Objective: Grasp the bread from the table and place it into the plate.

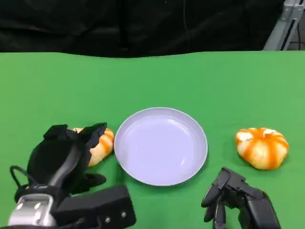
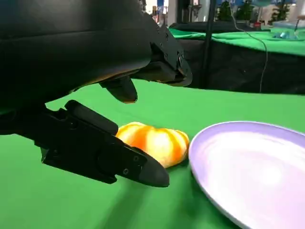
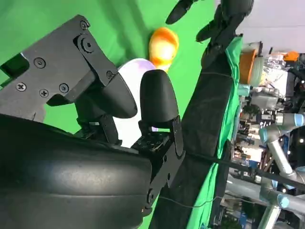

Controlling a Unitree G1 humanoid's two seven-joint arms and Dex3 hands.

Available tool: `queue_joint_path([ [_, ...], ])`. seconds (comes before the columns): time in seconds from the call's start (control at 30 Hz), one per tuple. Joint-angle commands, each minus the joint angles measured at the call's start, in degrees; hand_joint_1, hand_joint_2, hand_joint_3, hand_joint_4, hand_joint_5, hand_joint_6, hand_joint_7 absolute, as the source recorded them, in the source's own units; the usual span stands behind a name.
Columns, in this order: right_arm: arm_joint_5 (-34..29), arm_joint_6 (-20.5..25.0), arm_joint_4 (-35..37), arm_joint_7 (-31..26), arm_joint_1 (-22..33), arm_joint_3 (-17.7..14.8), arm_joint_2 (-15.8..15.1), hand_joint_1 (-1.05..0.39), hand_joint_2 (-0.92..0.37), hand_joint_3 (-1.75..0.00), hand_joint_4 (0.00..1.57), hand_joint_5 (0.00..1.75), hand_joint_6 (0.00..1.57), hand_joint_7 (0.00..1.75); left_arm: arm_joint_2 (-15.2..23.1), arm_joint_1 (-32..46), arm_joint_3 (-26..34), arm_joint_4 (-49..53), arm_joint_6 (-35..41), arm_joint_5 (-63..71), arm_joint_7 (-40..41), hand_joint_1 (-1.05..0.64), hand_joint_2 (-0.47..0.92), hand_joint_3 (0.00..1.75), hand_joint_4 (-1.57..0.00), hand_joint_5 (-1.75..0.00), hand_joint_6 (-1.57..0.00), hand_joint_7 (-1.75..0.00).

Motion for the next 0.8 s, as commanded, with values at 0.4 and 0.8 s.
queue_joint_path([
  [0.4, -1.03, -0.01, -1.33, -1.26, 0.61, -0.65, -0.56, -0.27, -0.42, -1.74, 0.74, 1.75, 0.62, 1.75, -0.27, -16.38, -7.71, 24.54, 9.39, 2.70, 4.11, -0.48, 0.86, 0.01, -0.17, -0.86, -0.42, -0.03],
  [0.8, -0.96, 0.62, -1.75, -1.31, 0.78, -0.61, -0.47, -0.23, -0.43, -1.75, 0.72, 1.75, 0.62, 1.75, 4.18, -22.42, -11.18, 41.06, -2.48, -4.79, 10.59, -0.28, 0.92, 0.01, -0.85, -1.72, -1.23, -0.15],
])
